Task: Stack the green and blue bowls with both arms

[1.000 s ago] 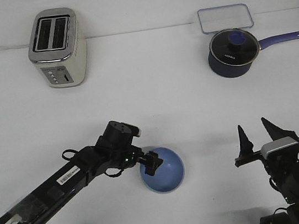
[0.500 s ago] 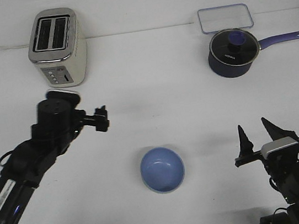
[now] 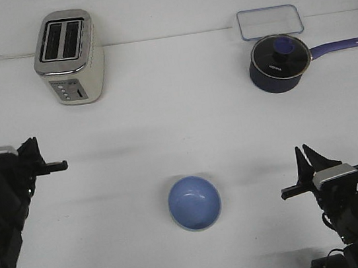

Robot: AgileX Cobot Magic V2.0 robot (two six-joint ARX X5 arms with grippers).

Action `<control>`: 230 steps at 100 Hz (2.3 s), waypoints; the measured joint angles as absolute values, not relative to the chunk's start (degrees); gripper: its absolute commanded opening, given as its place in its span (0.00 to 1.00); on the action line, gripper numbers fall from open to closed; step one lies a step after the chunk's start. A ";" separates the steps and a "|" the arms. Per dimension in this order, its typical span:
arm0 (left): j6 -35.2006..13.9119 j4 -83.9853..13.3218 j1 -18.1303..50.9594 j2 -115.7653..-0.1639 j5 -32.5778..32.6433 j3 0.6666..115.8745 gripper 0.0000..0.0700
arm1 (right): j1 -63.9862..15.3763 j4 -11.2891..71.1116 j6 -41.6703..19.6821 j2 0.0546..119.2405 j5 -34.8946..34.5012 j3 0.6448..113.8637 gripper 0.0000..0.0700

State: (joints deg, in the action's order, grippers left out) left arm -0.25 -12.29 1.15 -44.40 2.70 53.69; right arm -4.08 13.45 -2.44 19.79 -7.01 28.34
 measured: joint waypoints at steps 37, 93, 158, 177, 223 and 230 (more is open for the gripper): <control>0.45 6.46 0.49 -18.83 1.67 21.89 0.02 | -4.08 15.59 -2.98 14.35 -2.76 28.34 0.00; 0.43 6.87 0.49 -18.76 1.61 22.00 0.02 | -4.08 15.53 -2.98 14.37 -2.74 28.34 0.00; 2.96 5.19 -0.78 -7.18 1.61 12.58 0.02 | -4.08 15.53 -2.98 14.37 -2.74 28.34 0.00; 1.28 3.68 -2.35 -0.27 1.56 5.15 0.02 | -4.08 15.53 -2.98 14.37 -2.72 28.34 0.00; 0.49 6.85 -2.39 -0.32 -1.48 1.91 0.02 | -4.08 15.09 -2.98 14.37 -2.74 28.34 0.00; 0.49 6.85 -2.39 -0.32 -1.45 1.91 0.02 | -4.08 15.11 -2.98 14.37 -2.74 28.34 0.00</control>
State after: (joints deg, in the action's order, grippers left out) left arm 0.49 6.85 -2.39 -0.32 -1.45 1.91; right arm -4.08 15.11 -2.98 14.37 -2.74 28.34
